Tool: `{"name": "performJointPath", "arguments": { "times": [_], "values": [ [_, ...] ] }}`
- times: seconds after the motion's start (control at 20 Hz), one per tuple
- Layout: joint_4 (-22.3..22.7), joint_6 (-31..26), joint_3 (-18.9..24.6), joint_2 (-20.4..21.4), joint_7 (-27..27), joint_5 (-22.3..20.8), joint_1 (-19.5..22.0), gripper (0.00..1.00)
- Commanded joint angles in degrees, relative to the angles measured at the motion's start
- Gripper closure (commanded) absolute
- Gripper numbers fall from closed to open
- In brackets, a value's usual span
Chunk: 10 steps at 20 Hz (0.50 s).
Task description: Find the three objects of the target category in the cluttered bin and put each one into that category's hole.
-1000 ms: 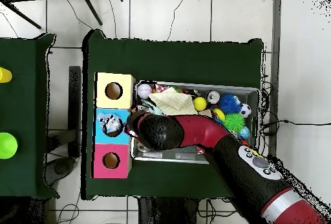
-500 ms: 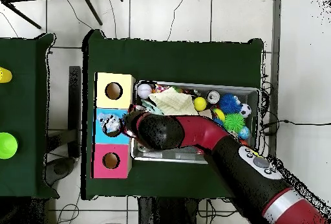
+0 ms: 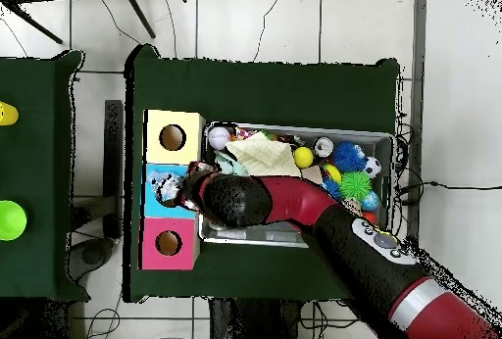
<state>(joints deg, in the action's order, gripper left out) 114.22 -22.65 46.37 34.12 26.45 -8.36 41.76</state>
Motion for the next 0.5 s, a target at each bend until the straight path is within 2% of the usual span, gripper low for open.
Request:
{"name": "performJointPath", "arguments": {
  "times": [0.05,0.5],
  "values": [
    [0.3,4.6,0.1,-3.0,13.5,0.4,-1.1,1.0],
    [0.9,8.2,-0.1,-4.8,12.8,-1.3,-1.0,1.0]
  ]
}}
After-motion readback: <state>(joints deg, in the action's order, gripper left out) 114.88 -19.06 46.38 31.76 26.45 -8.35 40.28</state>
